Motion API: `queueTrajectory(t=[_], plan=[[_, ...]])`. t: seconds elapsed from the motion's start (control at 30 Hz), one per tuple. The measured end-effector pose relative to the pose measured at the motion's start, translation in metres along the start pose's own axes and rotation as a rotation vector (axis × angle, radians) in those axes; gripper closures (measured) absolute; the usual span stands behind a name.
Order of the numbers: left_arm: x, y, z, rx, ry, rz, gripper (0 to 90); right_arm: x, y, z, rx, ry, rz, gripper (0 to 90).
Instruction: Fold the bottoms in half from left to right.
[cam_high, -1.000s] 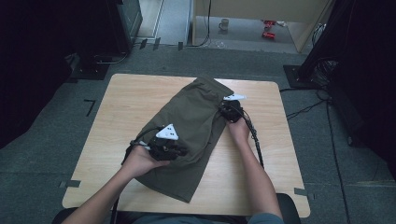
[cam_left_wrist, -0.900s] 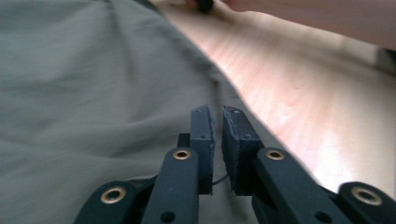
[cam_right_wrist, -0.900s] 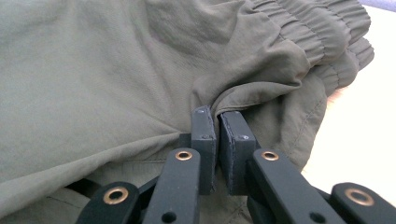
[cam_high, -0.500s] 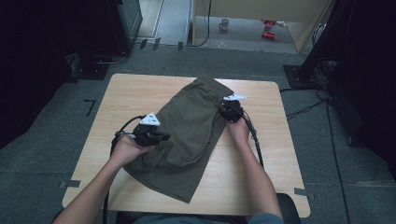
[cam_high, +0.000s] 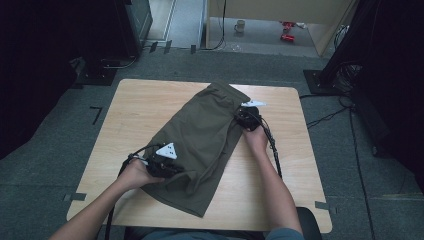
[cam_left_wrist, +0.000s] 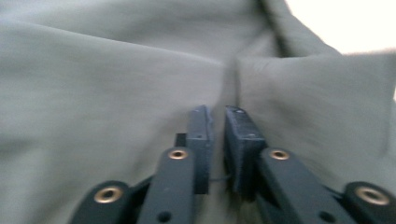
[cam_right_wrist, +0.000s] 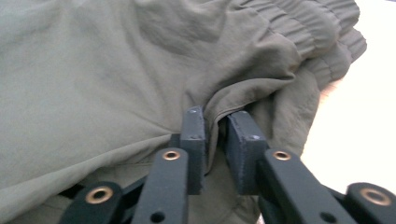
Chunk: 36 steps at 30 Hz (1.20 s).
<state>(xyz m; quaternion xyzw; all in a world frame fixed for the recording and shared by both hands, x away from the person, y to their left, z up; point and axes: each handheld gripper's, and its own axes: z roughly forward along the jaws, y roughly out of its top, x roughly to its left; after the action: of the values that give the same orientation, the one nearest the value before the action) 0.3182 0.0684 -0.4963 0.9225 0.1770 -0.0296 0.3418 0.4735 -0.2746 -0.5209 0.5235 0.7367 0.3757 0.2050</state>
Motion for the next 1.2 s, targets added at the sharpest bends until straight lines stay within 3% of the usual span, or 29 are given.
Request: queueTrajectory(t=[0.03, 0.2, 0.4, 0.53, 0.83, 1.03, 1.2], plan=[[-0.003, -0.002, 0.002, 0.012, -0.007, 0.0, 76.4, 0.0, 0.0, 0.0, 0.0, 0.002, 0.008, 74.7], [-0.012, -0.006, 0.005, -0.017, -0.039, -0.017, 73.1, 0.0, 0.0, -0.001, -0.001, -0.004, 0.008, 70.2], [-0.028, -0.007, 0.01, -0.039, -0.051, -0.018, 72.8, 0.003, -0.001, 0.0, 0.001, 0.021, 0.012, 53.9], [-0.039, -0.008, 0.015, -0.056, -0.055, -0.019, 71.8, 0.007, 0.0, 0.0, 0.01, 0.037, -0.003, 48.5], [-0.064, -0.005, 0.024, -0.064, -0.048, -0.043, 71.1, 0.015, 0.0, 0.001, 0.014, 0.076, -0.023, 49.4], [-0.078, 0.0, 0.031, -0.063, -0.073, -0.05, 68.3, 0.032, 0.003, 0.009, 0.016, 0.084, -0.088, 50.9], [-0.078, 0.004, 0.032, -0.048, -0.087, -0.076, 66.4, 0.039, 0.006, 0.012, 0.021, 0.104, -0.106, 50.5]])
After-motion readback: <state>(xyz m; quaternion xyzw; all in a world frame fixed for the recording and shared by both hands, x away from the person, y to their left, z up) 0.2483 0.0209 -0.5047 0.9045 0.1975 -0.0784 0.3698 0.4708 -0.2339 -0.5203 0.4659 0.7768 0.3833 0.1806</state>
